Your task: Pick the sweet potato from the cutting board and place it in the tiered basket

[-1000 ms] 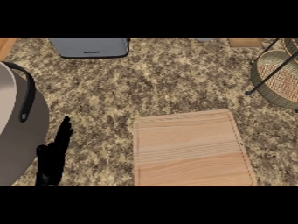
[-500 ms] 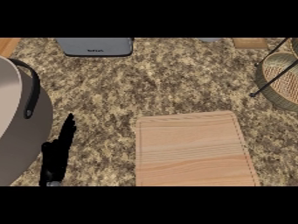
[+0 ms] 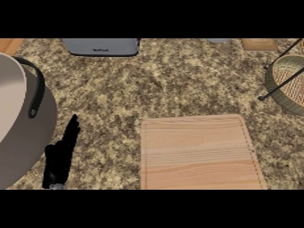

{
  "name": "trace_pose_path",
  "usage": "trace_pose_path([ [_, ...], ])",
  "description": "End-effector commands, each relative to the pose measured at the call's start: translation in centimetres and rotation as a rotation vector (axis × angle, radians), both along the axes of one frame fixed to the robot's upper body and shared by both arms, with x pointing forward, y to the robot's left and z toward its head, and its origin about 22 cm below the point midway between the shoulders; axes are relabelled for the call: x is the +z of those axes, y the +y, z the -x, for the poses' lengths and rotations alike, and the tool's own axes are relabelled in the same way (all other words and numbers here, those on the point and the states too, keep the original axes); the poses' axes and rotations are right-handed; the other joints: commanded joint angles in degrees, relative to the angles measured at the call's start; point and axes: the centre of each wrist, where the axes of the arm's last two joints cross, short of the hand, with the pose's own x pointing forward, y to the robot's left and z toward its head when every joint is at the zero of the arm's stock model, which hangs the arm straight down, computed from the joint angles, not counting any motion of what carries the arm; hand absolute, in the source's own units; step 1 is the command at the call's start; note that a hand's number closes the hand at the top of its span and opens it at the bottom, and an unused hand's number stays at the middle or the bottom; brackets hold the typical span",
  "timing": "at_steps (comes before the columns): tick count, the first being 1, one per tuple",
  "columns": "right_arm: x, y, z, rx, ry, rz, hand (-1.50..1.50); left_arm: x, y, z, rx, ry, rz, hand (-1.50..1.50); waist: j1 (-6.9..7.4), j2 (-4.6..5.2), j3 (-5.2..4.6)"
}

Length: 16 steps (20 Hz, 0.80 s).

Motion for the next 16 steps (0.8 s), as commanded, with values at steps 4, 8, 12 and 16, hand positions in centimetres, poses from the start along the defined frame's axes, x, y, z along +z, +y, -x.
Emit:
trace_pose_path([
  [4,0.3,2.4,-5.2,0.034,0.048,0.016,1.5,0.3,0.1,-0.1,-0.001,0.017,-0.003,0.0,0.77,0.23,-0.03],
  [8,-2.6,1.0,-5.9,0.092,0.074,0.023,1.5,-0.3,-2.8,-0.8,0.005,0.012,-0.003,0.0,0.07,0.22,0.01],
  [12,-5.8,2.7,-9.1,0.097,0.111,0.05,1.5,0.3,-1.5,-1.6,0.002,0.007,-0.006,0.0,0.48,0.37,0.03],
  [16,-7.7,5.3,-12.0,0.037,0.119,0.062,1.5,-0.1,0.5,-0.4,-0.005,0.03,0.0,0.0,0.7,0.36,0.02],
])
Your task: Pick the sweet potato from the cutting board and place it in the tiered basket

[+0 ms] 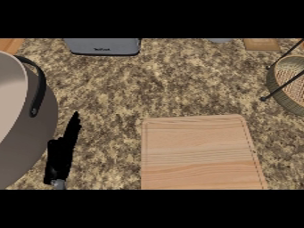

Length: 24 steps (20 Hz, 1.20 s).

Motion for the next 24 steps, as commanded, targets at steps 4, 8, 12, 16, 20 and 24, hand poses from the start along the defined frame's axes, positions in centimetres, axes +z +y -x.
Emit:
trace_pose_path([
  [4,-3.8,2.2,-3.5,-0.03,0.042,-0.021,1.5,0.0,0.6,-0.6,-0.002,0.003,0.009,0.0,-0.25,0.02,-0.02],
  [8,-4.5,1.6,-3.9,-0.024,0.024,-0.187,1.5,-0.5,-0.1,-0.6,-0.017,0.0,0.0,0.0,0.58,0.42,0.04],
  [12,-7.4,1.9,-4.0,0.01,0.044,-0.417,-1.5,0.4,-1.1,-0.3,0.011,0.005,0.004,0.0,-0.07,0.1,0.07],
  [16,-6.8,1.7,-4.3,0.046,-0.051,-0.577,-1.5,0.1,0.1,0.2,0.0,0.006,0.027,0.0,0.17,0.13,0.08],
  [20,-6.4,0.7,-3.7,0.01,-0.15,-0.688,-1.5,-0.3,-1.2,0.5,-0.002,-0.014,-0.004,0.0,0.44,0.37,0.11],
  [24,-3.8,-2.0,-1.4,-0.055,-0.358,-0.678,-1.5,-1.9,0.1,1.6,0.0,0.011,0.0,0.0,-0.5,0.11,0.03],
])
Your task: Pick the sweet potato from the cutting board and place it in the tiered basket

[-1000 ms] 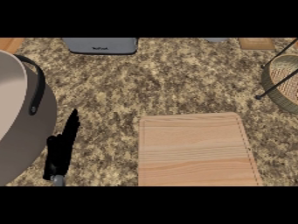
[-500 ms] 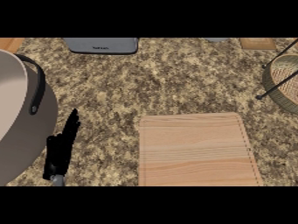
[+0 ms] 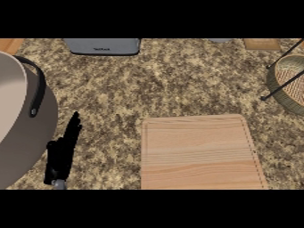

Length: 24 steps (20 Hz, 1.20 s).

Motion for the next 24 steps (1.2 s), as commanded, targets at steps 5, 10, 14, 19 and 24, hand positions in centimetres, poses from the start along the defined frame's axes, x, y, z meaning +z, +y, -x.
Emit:
trace_pose_path([
  [5,4.8,-6.8,7.0,-0.342,-0.153,-0.035,-1.5,-1.0,0.2,0.6,0.019,0.019,-0.014,0.0,-0.88,0.23,-0.06],
  [10,5.0,-10.9,13.3,-0.445,-0.158,-0.109,-1.5,0.0,-0.8,0.7,0.037,0.016,0.0,0.0,-1.12,0.16,0.15],
  [14,5.1,-13.4,18.7,-0.434,-0.148,-0.126,-1.5,-0.8,0.0,1.4,0.036,0.003,0.001,0.0,-2.19,0.1,0.27],
  [19,5.5,-14.9,23.4,-0.386,-0.121,-0.112,-1.5,-0.5,2.0,1.7,0.05,0.03,0.02,0.0,-3.28,-0.14,0.43],
  [24,5.1,-15.5,26.0,-0.305,-0.112,-0.13,-1.5,-1.1,1.3,1.6,0.077,0.042,0.014,0.0,-4.56,-0.32,0.53],
])
